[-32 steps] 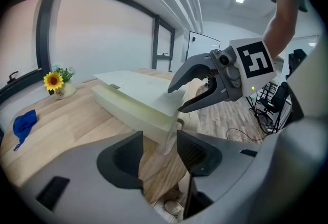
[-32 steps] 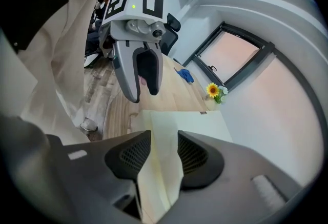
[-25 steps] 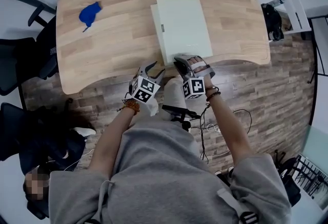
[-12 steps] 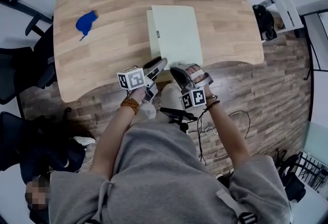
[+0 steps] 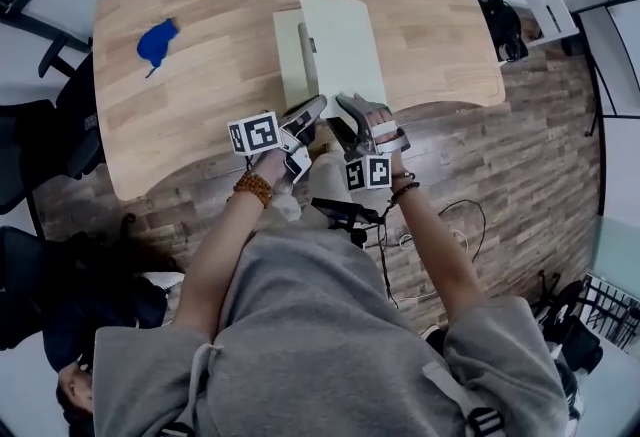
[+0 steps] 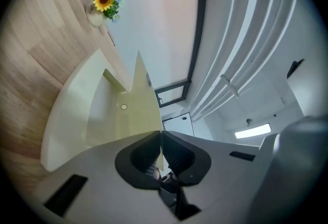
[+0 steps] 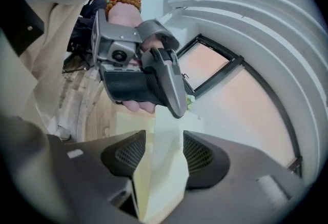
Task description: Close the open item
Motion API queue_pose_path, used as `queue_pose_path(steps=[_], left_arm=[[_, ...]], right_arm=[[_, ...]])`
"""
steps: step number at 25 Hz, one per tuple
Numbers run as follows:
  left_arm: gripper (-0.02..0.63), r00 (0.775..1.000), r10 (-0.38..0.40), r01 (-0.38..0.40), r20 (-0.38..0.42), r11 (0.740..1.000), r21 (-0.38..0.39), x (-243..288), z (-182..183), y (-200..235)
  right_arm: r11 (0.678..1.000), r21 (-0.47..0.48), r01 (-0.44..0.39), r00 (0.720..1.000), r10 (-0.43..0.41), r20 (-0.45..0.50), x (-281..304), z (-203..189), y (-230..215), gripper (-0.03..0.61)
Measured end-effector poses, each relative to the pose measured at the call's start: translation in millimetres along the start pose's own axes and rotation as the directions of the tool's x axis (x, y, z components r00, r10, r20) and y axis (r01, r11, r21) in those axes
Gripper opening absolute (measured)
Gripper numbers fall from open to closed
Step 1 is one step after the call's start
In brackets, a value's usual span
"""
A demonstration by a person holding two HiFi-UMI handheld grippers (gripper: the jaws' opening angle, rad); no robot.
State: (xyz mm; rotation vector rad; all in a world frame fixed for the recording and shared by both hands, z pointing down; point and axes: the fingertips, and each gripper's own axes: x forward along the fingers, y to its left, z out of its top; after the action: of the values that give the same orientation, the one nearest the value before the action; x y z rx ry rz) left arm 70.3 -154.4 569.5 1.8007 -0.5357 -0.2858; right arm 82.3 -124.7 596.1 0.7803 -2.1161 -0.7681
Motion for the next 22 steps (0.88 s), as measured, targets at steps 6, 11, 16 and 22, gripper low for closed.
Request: queue_pose_path(steps=[6, 11, 16, 22], left_arm=[[0.014, 0.998, -0.059, 0.061, 0.025, 0.991, -0.118, 16, -4, -16], [0.037, 0.996, -0.087, 0.087, 0.01, 0.996, 0.004, 9, -3, -27], [0.082, 0.996, 0.08, -0.092, 0.048, 0.934, 0.346, -30, 15, -1], [0.246, 0.889, 0.458, -0.294, -0.029, 0.617, 0.73, -60, -5, 74]], right_arm=[[0.988, 0.11, 0.109, 0.99, -0.097, -0.106, -1, -23, -28, 0.115], [0.969, 0.221, 0.11, 0.989, -0.086, -0.119, -9, -30, -31, 0.072], [0.908, 0.395, 0.14, 0.988, -0.102, -0.118, -18, -33, -51, 0.046], [0.787, 0.589, 0.183, 0.982, -0.126, -0.137, -23, -42, -73, 0.043]])
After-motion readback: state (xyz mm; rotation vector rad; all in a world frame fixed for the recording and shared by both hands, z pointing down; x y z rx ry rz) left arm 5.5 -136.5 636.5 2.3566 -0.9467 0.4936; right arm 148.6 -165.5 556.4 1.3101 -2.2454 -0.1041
